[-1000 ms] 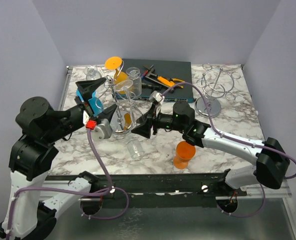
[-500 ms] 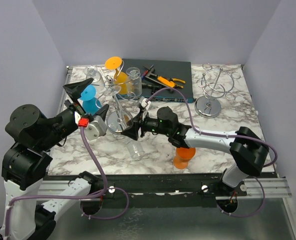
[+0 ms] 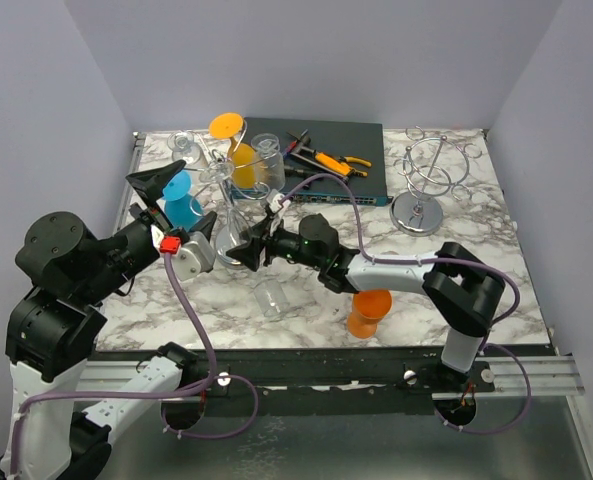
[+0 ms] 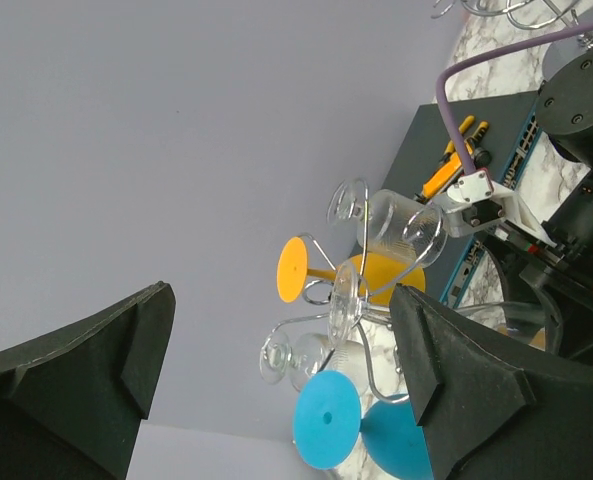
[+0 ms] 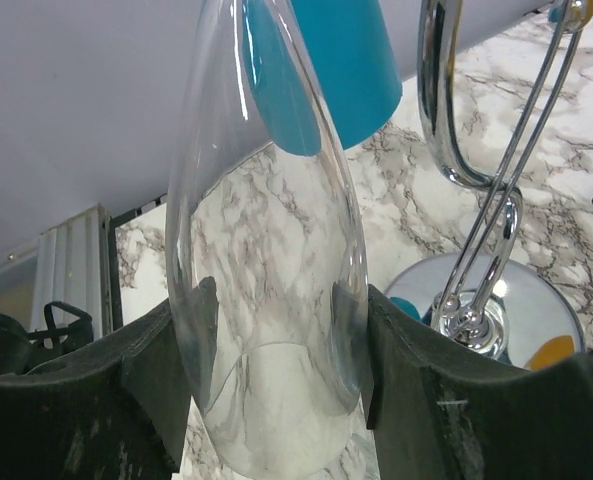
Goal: Place the wine glass upside down on the wine glass rack
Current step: Turn the wine glass upside down at the wine rack.
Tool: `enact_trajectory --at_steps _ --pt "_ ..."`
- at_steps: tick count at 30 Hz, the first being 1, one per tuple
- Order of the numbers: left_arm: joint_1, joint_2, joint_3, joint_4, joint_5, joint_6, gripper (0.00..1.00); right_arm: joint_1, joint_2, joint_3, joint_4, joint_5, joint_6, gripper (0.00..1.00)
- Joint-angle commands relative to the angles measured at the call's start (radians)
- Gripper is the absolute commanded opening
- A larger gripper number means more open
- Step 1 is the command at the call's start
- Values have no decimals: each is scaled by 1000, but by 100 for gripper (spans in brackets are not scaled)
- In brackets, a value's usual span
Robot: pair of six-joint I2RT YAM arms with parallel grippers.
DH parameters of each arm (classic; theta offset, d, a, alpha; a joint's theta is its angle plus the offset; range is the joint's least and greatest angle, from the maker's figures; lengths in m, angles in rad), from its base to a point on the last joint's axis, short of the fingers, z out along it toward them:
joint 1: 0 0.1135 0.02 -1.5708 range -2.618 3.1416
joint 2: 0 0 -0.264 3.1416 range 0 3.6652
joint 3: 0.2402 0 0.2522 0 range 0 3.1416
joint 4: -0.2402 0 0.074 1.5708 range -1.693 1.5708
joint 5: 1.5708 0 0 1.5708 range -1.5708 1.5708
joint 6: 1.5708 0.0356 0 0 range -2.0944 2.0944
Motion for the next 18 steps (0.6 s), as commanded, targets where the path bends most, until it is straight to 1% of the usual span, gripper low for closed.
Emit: enact_trajectory --at_steps 1,18 --pt "-2 -9 -20 -2 -21 -5 97 18 42 48 92 15 -31 21" --pt "-2 -13 -36 -3 -13 3 97 33 119 110 110 14 -85 22"
